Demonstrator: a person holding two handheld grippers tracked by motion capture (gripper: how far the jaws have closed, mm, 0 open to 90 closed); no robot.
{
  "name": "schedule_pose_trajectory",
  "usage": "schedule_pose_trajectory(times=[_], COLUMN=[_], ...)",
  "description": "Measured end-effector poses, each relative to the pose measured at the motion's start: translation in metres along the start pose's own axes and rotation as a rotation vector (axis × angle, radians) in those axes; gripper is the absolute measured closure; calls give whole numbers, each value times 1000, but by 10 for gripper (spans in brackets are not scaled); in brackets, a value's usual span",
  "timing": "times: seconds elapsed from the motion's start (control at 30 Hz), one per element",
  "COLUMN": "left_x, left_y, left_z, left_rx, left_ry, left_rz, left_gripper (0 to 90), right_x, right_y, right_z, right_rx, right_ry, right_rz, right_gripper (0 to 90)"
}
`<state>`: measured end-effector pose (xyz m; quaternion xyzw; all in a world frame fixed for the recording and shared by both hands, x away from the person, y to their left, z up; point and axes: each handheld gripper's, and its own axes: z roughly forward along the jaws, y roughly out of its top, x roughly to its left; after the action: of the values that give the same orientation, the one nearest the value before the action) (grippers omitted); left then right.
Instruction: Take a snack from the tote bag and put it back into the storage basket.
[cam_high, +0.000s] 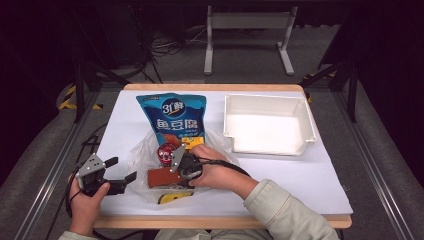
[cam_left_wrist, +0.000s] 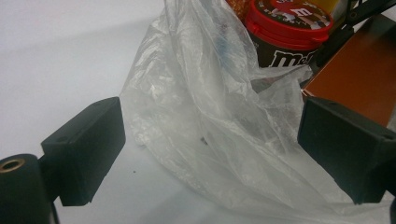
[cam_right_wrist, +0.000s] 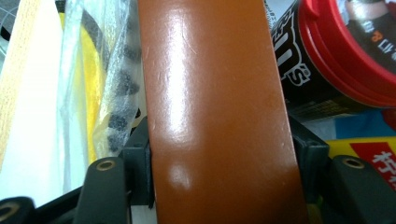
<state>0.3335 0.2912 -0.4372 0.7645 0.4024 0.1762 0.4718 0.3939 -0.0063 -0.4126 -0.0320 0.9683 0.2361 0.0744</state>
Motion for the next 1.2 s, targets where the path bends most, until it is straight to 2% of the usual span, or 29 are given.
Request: schedule_pose_trajectory(times=[0.17,0.4,0.73,1.2], left_x=[0,0,0,2], left_y=[0,0,0,-1], left_z=[0,1,0,-4], left_rx=[-1,2,-6,-17], left_ry=[-2,-2,-2,0], left_rz=[0,3,-3,19], left_gripper=[83,83,76,26], right_x=[0,1,0,0], right_y=[1,3,9,15], right_z=[-7,-21,-39,-62], right_rx=[-38,-93,-127,-166], right_ry=[1,-13,-23,-14], right_rz=[21,25,16,31], right_gripper=[413,417,418,418])
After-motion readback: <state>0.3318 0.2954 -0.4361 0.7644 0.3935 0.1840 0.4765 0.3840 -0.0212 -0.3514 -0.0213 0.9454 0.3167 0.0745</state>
